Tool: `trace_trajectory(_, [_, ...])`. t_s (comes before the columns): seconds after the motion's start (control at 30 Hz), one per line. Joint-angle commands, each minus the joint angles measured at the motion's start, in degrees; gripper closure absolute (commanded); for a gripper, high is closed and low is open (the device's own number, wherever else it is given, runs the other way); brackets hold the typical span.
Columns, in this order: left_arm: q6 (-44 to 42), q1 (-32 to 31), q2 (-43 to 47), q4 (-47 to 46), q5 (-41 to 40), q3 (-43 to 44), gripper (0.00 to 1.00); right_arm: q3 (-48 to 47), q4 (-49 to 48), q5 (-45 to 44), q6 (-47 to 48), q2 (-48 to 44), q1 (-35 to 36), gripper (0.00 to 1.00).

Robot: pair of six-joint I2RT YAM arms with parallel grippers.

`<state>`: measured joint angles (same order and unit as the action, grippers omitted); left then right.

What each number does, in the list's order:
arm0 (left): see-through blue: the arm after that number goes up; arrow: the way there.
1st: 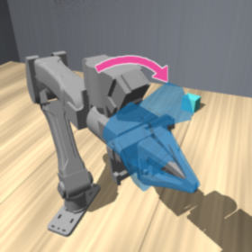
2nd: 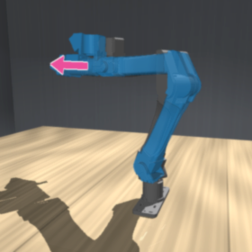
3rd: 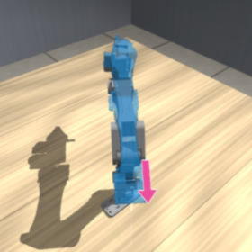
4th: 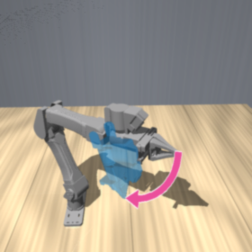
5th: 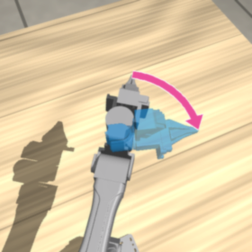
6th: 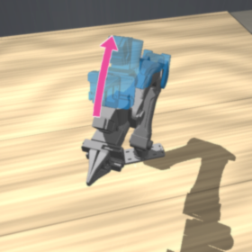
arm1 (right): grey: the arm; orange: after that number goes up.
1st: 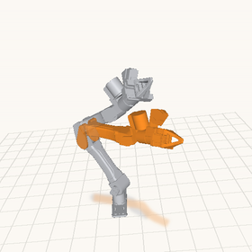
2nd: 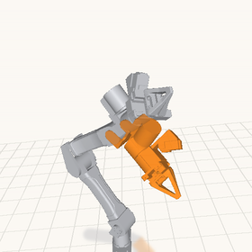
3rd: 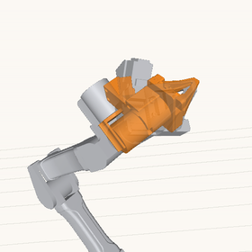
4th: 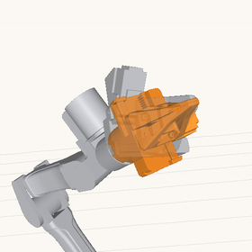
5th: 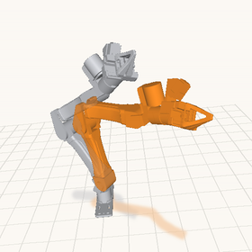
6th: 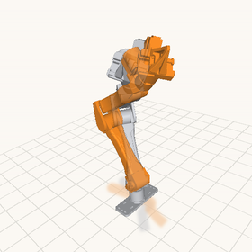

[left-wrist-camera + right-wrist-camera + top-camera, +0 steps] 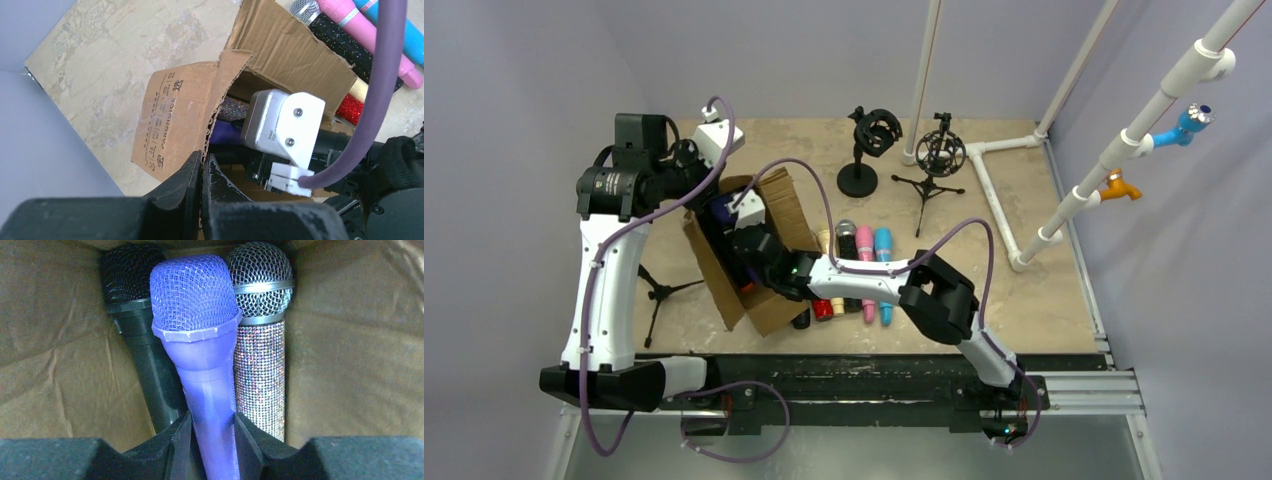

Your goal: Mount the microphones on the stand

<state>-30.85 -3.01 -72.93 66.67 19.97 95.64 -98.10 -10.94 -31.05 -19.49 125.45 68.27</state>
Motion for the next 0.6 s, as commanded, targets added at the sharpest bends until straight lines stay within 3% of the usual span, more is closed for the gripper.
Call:
trace_trajectory(0.0, [-0.2, -0.2, 2.3, -2.1, 4.4, -0.1, 1.00, -3.1, -1.2, -1.9, 0.9, 1.7, 2.0, 0.57])
trace_trajectory(0.43, [-0.2, -0.2, 2.4, -2.1, 4.8, 0.2, 1.00, -3.1, -4.7, -1.7, 2.0, 3.9, 2.1, 0.55])
trace_trajectory(0.5, [-0.4, -0.2, 2.5, -2.1, 4.9, 0.3, 1.00, -4.6, -3.7, -2.0, 1.9, 4.8, 2.1, 0.58])
trace_trajectory(0.57, [-0.7, -0.2, 2.7, -2.0, 5.0, 0.2, 1.00, -5.5, -2.7, -2.0, 1.8, 4.9, 2.0, 0.68])
